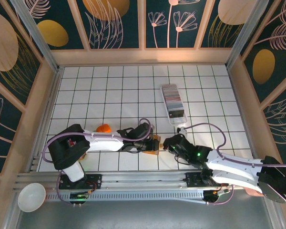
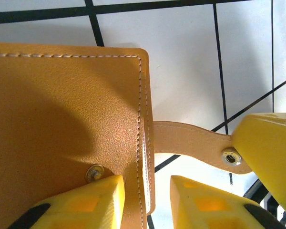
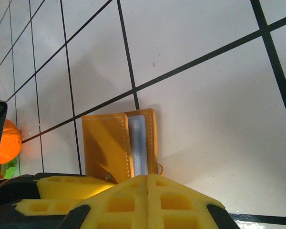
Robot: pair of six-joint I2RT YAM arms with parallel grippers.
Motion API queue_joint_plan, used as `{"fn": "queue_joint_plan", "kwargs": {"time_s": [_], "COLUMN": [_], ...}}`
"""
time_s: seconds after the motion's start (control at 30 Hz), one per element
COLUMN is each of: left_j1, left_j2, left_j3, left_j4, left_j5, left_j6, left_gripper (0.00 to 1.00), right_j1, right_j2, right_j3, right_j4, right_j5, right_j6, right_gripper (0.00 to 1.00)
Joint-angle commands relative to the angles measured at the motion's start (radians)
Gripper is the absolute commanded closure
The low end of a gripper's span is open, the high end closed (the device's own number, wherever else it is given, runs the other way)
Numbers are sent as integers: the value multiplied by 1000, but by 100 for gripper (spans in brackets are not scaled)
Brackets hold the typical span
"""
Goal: Put the credit cards into the card holder
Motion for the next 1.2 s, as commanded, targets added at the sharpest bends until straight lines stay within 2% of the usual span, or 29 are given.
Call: {"fn": "queue_joint_plan", "kwargs": {"time_s": [0.0, 0.17, 0.33, 0.4, 0.5, 0.53, 0.77, 0.8, 0.87, 0.93, 0.97, 1.03, 1.1, 1.17], "left_j1": [2, 4, 7, 7, 7, 7, 7, 7, 7, 7, 8, 8, 8, 8], "left_j2": [-8, -143, -267, -276, -239, -220, -198, -206, -226, -261, -279, -315, -322, -301], "left_j3": [-80, -113, -220, -241, -234, -232, -214, -207, -204, -217, -230, -256, -281, -289], "left_j4": [34, 25, 46, 54, 18, 25, 81, 77, 84, 52, 35, -19, -32, -33], "left_j5": [-50, -138, -247, -241, -235, -215, -125, -120, -110, -156, -189, -269, -292, -276], "left_j6": [-49, -78, -164, -157, -147, -139, -112, -105, -102, -116, -122, -139, -153, -157], "left_gripper": [61, 57, 76, 81, 97, 100, 100, 97, 83, 78, 78, 90, 100, 100], "right_j1": [-4, -2, -6, -7, -12, -12, -14, -15, -17, -18, -18, -20, -20, -21], "right_j2": [19, 34, 36, 42, 46, 49, 75, 78, 84, 85, 84, 85, 88, 91], "right_j3": [-6, 10, 12, 17, 22, 23, 43, 44, 46, 49, 50, 49, 47, 49], "right_j4": [-18, -26, -24, -35, -34, -32, -22, -22, -18, -23, -23, -20, -20, -14], "right_j5": [14, 28, 34, 36, 32, 31, 22, 21, 18, 18, 18, 17, 16, 12], "right_j6": [-21, -19, -20, -20, -24, -27, -42, -44, -47, -48, -48, -48, -51, -56], "right_gripper": [100, 100, 100, 100, 100, 100, 100, 100, 100, 100, 100, 100, 100, 100]}}
